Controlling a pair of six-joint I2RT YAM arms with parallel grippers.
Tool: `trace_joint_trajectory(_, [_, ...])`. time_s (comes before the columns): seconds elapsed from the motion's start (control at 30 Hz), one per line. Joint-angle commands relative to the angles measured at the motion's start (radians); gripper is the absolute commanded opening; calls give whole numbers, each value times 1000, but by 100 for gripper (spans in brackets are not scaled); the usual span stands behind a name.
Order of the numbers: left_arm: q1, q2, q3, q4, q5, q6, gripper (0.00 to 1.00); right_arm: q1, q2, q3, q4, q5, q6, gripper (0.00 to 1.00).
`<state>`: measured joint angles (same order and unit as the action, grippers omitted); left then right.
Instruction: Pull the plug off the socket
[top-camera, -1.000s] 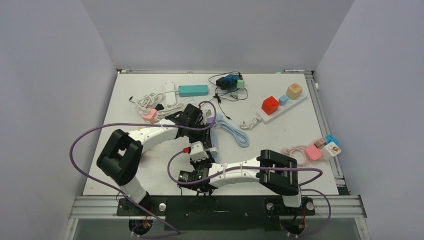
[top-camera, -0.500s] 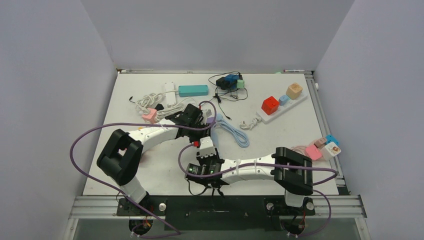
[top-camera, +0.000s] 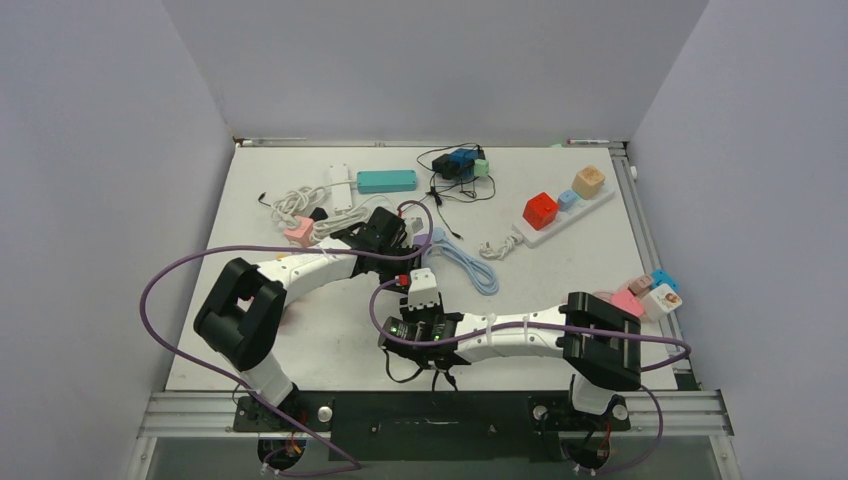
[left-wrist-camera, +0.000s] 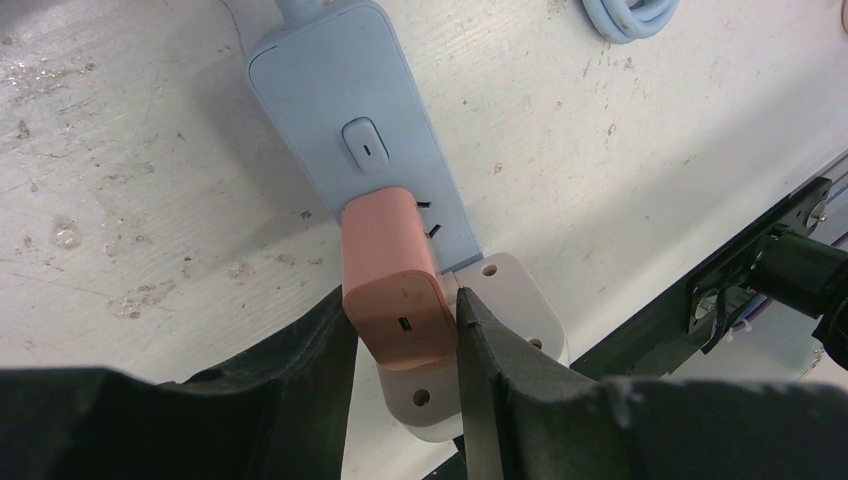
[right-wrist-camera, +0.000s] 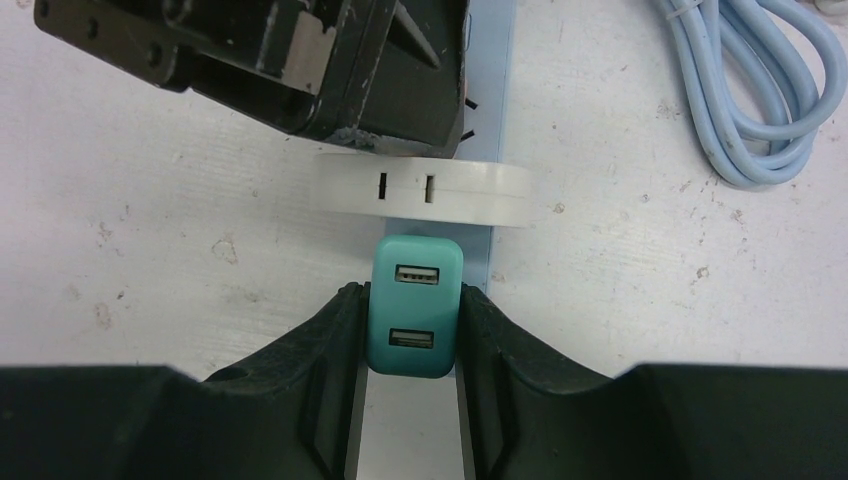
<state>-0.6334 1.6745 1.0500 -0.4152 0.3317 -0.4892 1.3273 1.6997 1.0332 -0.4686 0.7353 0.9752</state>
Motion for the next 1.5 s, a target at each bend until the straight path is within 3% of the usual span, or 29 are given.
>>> trace_joint_trajectory(0.0, [6,12,15,-38,-57,67,0,-4,-43,14,-19,73,-29,5])
trace_joint_trajectory(0.3, [12,11,16,-38,-51,67,0,91,110,192,-200,236,-27,5])
trace_joint_trajectory(0.5, [14,4,13,-37,-66,69,0,114,174,252,-242,256,-22,5])
trace_joint_trajectory(0.73, [15,8,16,-41,-77,72,0,103,123,222,-195,238,-31,5])
trace_joint_trajectory(1.03, [15,15,20,-48,-101,78,0,-30,-85,35,23,30,-66,5])
trace_joint_trajectory(1.47, [21,0,19,-39,-92,77,0,-31,-101,21,25,66,-95,5])
